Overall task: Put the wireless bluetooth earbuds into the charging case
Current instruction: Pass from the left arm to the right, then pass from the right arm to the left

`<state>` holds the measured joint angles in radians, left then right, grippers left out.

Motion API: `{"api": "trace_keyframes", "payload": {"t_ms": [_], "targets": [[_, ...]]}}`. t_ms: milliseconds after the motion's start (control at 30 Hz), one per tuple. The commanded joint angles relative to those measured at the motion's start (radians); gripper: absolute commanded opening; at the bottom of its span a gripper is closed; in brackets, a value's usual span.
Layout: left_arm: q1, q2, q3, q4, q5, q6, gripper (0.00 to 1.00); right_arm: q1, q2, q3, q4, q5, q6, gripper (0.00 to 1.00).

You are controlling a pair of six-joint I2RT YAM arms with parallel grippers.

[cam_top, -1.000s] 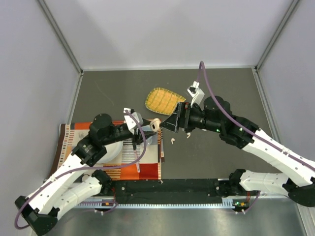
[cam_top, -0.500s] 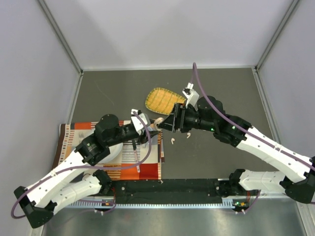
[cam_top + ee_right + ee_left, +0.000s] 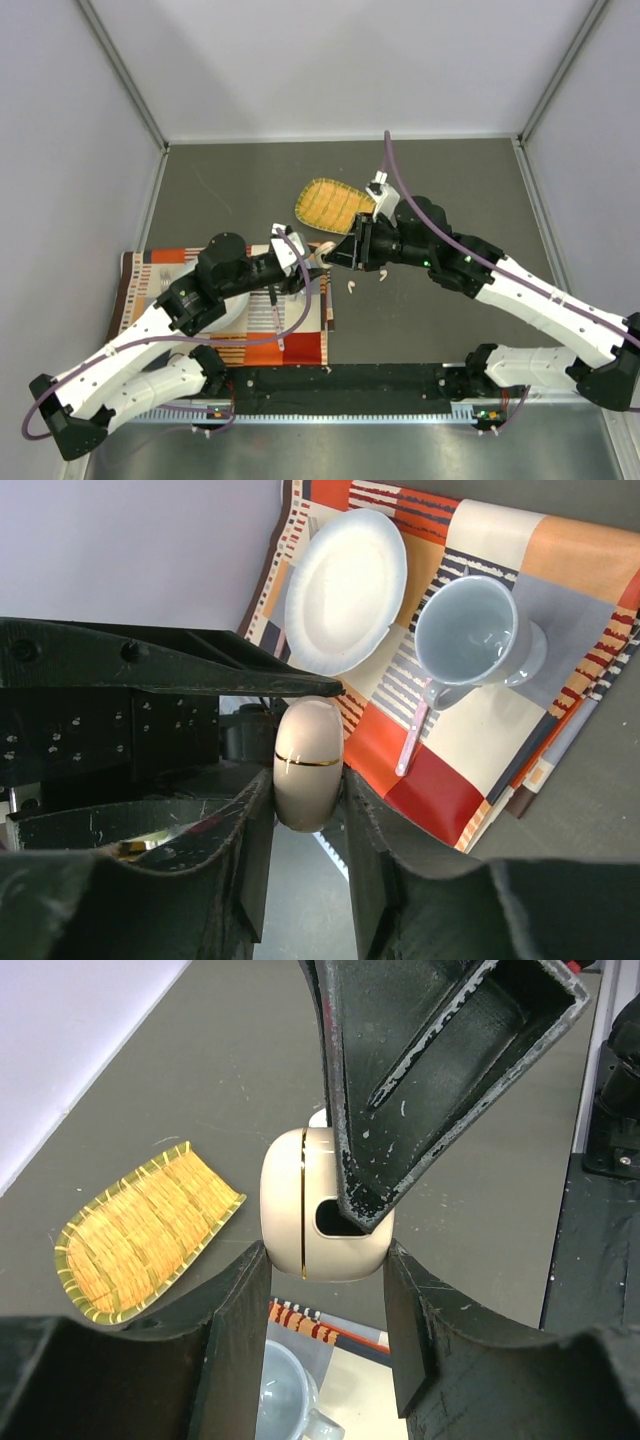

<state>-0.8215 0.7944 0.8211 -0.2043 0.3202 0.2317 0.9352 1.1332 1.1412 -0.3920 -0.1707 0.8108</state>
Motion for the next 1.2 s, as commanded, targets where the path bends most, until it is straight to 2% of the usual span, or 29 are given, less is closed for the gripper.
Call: {"api": "trace_keyframes", "payload": {"t_ms": [0, 133, 200, 267, 400, 533, 633, 733, 800, 833, 933, 1033, 1067, 1167], "targets": [[-0.01, -0.015, 0.046, 0.04, 0.008, 0.003, 0.0, 0.014, -0.01, -0.009, 0.036, 0.005, -0.018, 0.24], [-0.01, -0.029, 0.039, 0.043, 0.013, -0.009, 0.01, 0.014, -0.026, -0.03, 0.065, 0.011, -0.024, 0.07], [-0.01, -0.041, 0.032, 0.051, 0.014, -0.018, 0.12, 0.013, -0.044, -0.041, 0.071, 0.02, -0.03, 0.0], [-0.01, -0.053, 0.02, 0.063, 0.016, -0.04, 0.27, 0.013, -0.068, -0.064, 0.1, 0.031, -0.036, 0.0], [-0.01, -0.112, -0.017, 0.13, -0.019, -0.106, 0.41, 0.013, -0.136, -0.132, 0.186, 0.077, -0.036, 0.0], [-0.01, -0.181, -0.072, 0.196, -0.052, -0.19, 0.46, 0.013, -0.219, -0.211, 0.274, 0.138, -0.055, 0.0], [-0.01, -0.228, -0.129, 0.291, -0.081, -0.23, 0.65, 0.013, -0.271, -0.247, 0.323, 0.168, -0.079, 0.0], [-0.007, -0.238, -0.132, 0.299, -0.127, -0.324, 0.83, 0.013, -0.311, -0.285, 0.384, 0.189, -0.105, 0.0], [-0.007, -0.225, -0.132, 0.318, -0.119, -0.393, 0.88, 0.013, -0.338, -0.34, 0.486, 0.174, -0.122, 0.0], [-0.007, -0.218, -0.129, 0.327, -0.109, -0.449, 0.99, 0.013, -0.366, -0.36, 0.517, 0.175, -0.124, 0.0], [-0.007, -0.175, -0.125, 0.373, -0.103, -0.563, 0.99, 0.013, -0.415, -0.432, 0.642, 0.134, -0.139, 0.0], [-0.007, -0.136, -0.155, 0.5, -0.032, -0.652, 0.99, 0.011, -0.434, -0.457, 0.7, 0.071, -0.176, 0.0], [-0.005, -0.123, -0.169, 0.59, -0.008, -0.675, 0.99, 0.014, -0.44, -0.457, 0.711, 0.054, -0.194, 0.0], [-0.007, -0.094, -0.201, 0.693, 0.026, -0.735, 0.99, 0.013, -0.449, -0.477, 0.784, -0.013, -0.194, 0.0]]}}
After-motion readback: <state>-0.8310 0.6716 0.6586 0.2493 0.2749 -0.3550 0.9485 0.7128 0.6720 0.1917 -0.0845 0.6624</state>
